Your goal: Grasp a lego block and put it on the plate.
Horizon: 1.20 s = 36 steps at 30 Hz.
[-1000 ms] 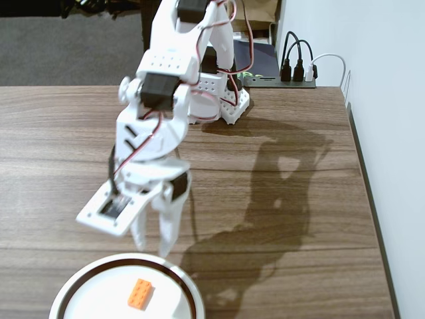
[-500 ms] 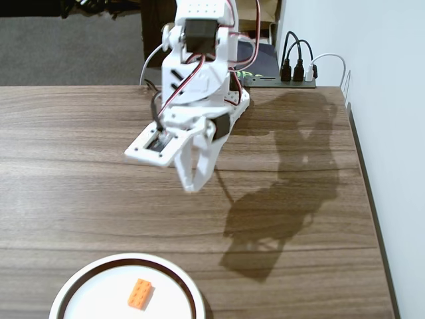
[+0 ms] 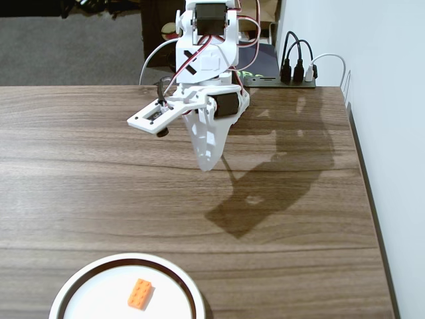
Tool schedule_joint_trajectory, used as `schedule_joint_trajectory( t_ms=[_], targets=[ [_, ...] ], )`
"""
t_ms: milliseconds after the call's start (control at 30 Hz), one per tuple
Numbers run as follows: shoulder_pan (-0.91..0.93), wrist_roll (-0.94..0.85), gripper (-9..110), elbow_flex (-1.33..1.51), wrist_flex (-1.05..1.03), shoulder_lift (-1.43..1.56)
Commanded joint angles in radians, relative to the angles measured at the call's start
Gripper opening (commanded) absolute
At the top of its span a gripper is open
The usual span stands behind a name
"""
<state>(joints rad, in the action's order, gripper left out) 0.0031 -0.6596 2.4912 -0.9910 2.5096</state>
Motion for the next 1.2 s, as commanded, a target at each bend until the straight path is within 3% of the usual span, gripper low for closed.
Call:
schedule_joint_trajectory(
  t_ms=[0,433,1167],
  targets=[
    [-0.012,0.104,1,0.054,0.003,0.12],
    [-0.058,0.548,1,0.276,-0.1,0.471],
    [-0.058,0.598,1,0.428,-0.268,0.764]
  ],
)
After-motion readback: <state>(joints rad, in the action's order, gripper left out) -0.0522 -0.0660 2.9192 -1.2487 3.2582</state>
